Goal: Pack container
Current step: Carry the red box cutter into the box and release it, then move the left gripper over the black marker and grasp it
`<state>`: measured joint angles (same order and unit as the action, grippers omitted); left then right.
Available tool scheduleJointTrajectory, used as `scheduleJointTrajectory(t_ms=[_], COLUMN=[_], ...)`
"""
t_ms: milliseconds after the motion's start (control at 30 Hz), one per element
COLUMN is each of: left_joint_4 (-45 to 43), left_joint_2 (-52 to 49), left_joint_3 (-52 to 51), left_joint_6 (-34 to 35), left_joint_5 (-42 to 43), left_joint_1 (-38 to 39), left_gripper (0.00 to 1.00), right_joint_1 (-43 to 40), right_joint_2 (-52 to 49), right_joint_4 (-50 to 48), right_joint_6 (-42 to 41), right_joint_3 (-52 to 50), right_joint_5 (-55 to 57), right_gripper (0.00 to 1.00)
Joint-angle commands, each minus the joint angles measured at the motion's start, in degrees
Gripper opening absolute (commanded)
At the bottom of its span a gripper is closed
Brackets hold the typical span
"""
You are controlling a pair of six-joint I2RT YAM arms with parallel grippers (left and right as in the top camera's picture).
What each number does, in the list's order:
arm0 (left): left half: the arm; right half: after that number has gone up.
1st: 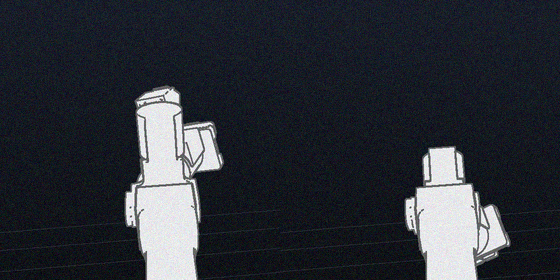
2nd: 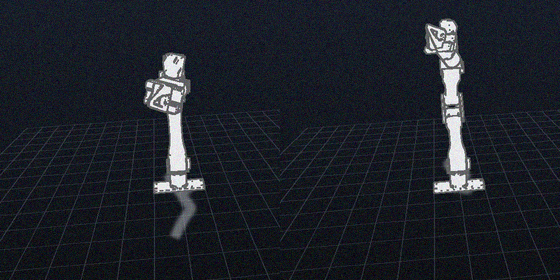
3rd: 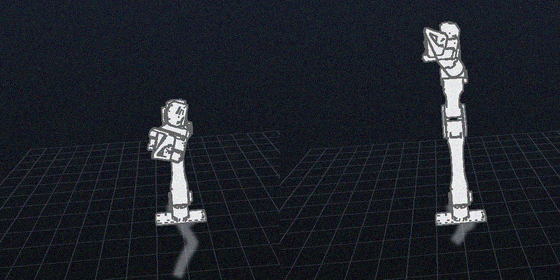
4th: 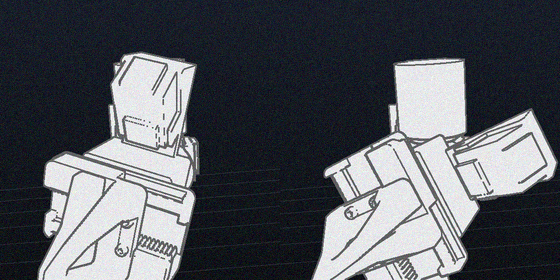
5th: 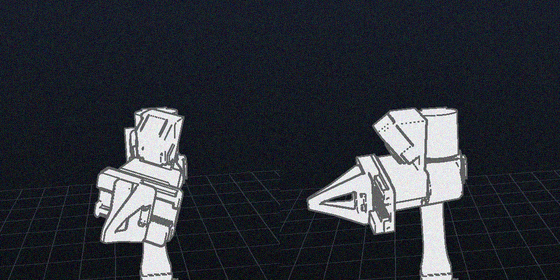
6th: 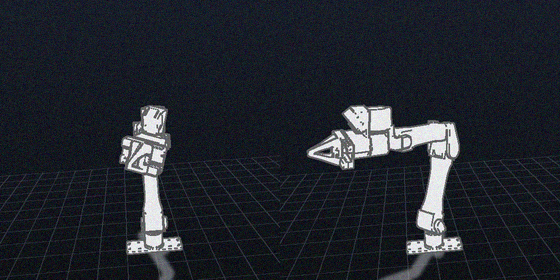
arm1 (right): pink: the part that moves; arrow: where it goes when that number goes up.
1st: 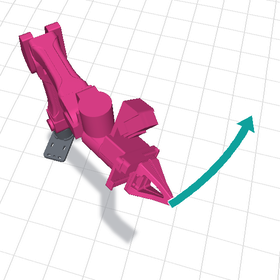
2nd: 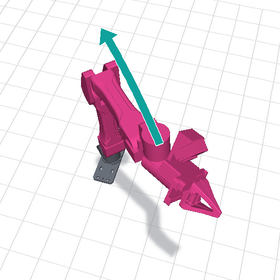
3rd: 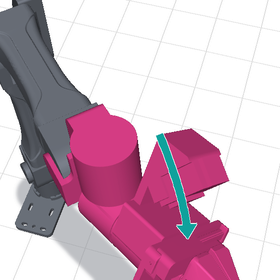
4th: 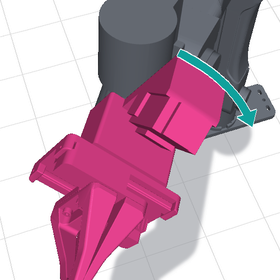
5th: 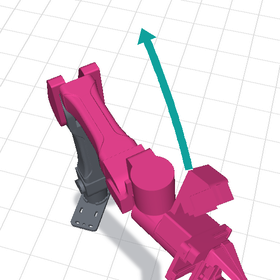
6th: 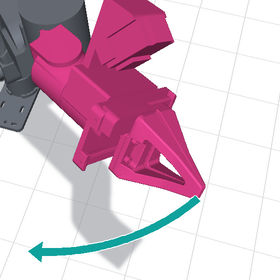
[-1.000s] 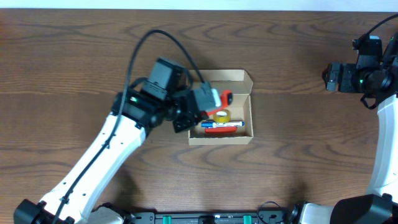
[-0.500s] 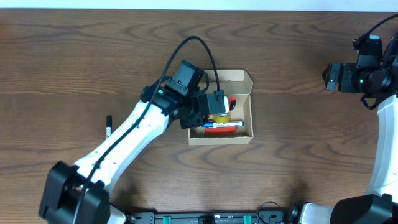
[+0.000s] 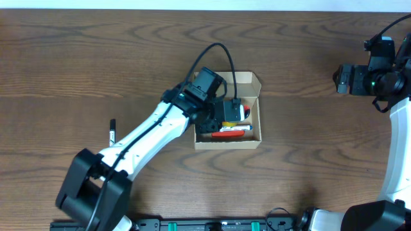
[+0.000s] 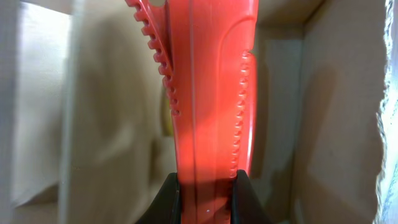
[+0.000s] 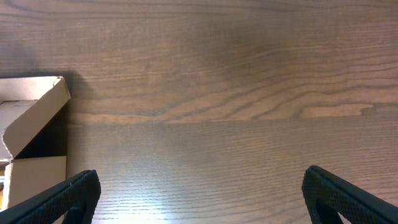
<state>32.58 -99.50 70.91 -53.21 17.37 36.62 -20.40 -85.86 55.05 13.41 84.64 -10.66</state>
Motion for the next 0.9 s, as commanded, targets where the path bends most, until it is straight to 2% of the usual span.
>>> scheduleJointTrajectory(t_ms=[0,233,267,300,367,467,633,833,867], left_joint_4=[0.2,2.1,2.2,2.3,2.6,3.2,3.6,5.2,6.4], left_joint_2=[-2.7,-5.7,-5.7,-5.7,-5.7,-5.7,-5.2,0.5,1.7], left_joint_3=[1.0,1.0,1.0,1.0,1.0,1.0,1.9,8.6,10.1], left_joint_6=[-0.1,0.1,0.1,0.1,0.1,1.0,3.2,11.3,12.4], left_joint_5=[-0.8,-4.1,-4.3,-4.3,-4.5,-5.0,-5.6,-5.9,-6.2], left_joint_1=[0.5,0.5,0.5,0.5,0.5,0.5,0.6,0.6,0.5], left_gripper=[0.06,0.07,0.15,0.29,0.36,0.56,0.59,0.59,0.62], right_joint_1=[-0.2,-0.2,-0.2,-0.2,-0.2,-0.2,-0.2,-0.2,-0.2], right_joint_2=[0.0,0.0,0.0,0.0,0.0,0.0,0.0,0.0,0.0], right_joint_4=[0.0,0.0,0.0,0.0,0.0,0.0,0.0,0.0,0.0], right_joint_6=[-0.1,-0.1,-0.1,-0.1,-0.1,-0.1,-0.1,-0.1,-0.1], right_joint_3=[-0.2,-0.2,-0.2,-0.2,-0.2,-0.2,-0.2,-0.2,-0.2], right_joint_5=[-0.1,-0.1,-0.1,-0.1,-0.1,-0.1,-0.1,-0.1,-0.1], right_gripper=[0.99,0.99,0.99,0.99,0.99,0.99,0.99,0.99,0.99])
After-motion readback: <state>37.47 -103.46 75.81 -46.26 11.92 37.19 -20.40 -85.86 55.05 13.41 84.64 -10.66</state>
